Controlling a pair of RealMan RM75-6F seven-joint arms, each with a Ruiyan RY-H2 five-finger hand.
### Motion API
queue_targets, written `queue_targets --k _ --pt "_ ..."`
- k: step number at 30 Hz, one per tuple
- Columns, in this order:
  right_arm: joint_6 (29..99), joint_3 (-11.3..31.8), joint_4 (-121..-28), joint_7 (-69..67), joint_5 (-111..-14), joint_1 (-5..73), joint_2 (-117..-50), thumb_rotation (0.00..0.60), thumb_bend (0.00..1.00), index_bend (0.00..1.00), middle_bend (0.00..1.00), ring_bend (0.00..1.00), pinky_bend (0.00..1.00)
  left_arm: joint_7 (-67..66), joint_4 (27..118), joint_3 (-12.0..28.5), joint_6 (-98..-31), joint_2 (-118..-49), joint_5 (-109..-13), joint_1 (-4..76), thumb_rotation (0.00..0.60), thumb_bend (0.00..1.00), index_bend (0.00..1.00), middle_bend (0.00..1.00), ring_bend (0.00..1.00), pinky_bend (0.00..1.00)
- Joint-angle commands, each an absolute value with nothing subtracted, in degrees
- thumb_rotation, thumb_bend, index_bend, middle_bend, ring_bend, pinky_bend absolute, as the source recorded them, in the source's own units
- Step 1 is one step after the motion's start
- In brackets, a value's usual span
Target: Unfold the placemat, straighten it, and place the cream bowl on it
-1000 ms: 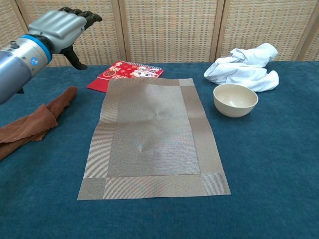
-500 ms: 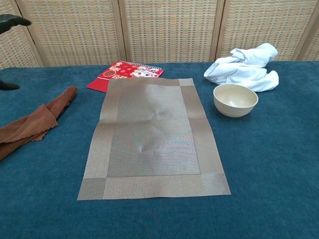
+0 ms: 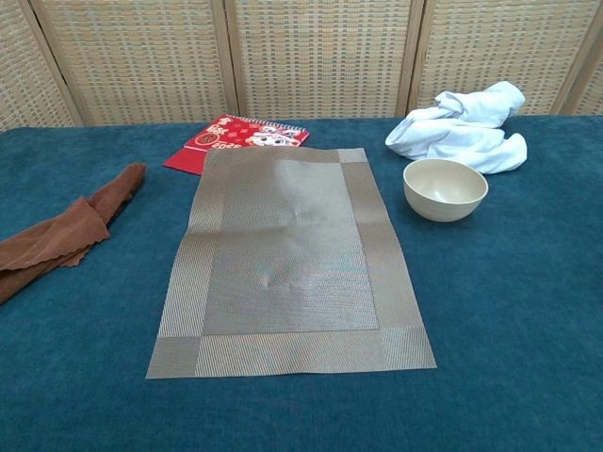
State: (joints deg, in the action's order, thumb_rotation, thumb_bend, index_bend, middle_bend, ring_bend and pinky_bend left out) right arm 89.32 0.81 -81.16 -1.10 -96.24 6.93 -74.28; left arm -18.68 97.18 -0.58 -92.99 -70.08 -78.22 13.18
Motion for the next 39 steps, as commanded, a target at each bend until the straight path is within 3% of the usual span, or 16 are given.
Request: queue_targets --k 1,10,16,22,28,34,39 --pt "88.97 -0.43 -81.31 1.14 -98.47 7.42 -75.46 0.600 0.14 0.14 0.00 0.00 0.00 -17.96 97.10 -0.92 -93.92 -69.56 -79.80 11.98 0.600 0.12 0.00 0.00 0.00 0.00" --pt "85.44 -1.78 -84.64 7.69 -102.62 10.10 -79.73 0.600 0.15 0.20 0.00 0.00 0.00 -17.19 98.41 0.22 -95.07 -68.99 -82.36 10.26 0.600 0.12 0.00 0.00 0.00 0.00" --pt "82.86 -1.92 -85.66 11.26 -103.53 11.59 -83.15 0.600 0.26 0.28 0.00 0.00 0.00 -16.98 98.54 0.69 -94.22 -69.00 -82.71 9.91 0.600 0.12 0.00 0.00 0.00 0.00" --pt "77.33 -1.74 -81.80 15.37 -101.75 13.55 -91.18 0.600 0.34 0.31 0.00 0.00 0.00 -16.49 98.44 1.13 -93.19 -69.08 -83.47 9.52 0.600 0.12 0.00 0.00 0.00 0.00" --pt "75.97 -1.23 -78.26 15.15 -100.56 14.63 -95.53 0.600 0.37 0.25 0.00 0.00 0.00 -16.03 98.21 1.71 -92.25 -69.07 -83.50 9.24 0.600 0.12 0.00 0.00 0.00 0.00" --pt "75.12 -0.88 -76.35 15.36 -99.03 15.21 -97.58 0.600 0.37 0.14 0.00 0.00 0.00 -15.82 98.08 2.26 -91.37 -69.09 -83.52 9.04 0.600 0.12 0.00 0.00 0.00 0.00" --pt "74.79 -1.13 -75.30 15.45 -98.35 15.48 -98.70 0.600 0.37 0.13 0.00 0.00 0.00 -15.90 98.08 2.69 -90.77 -69.17 -83.51 8.90 0.600 0.12 0.00 0.00 0.00 0.00"
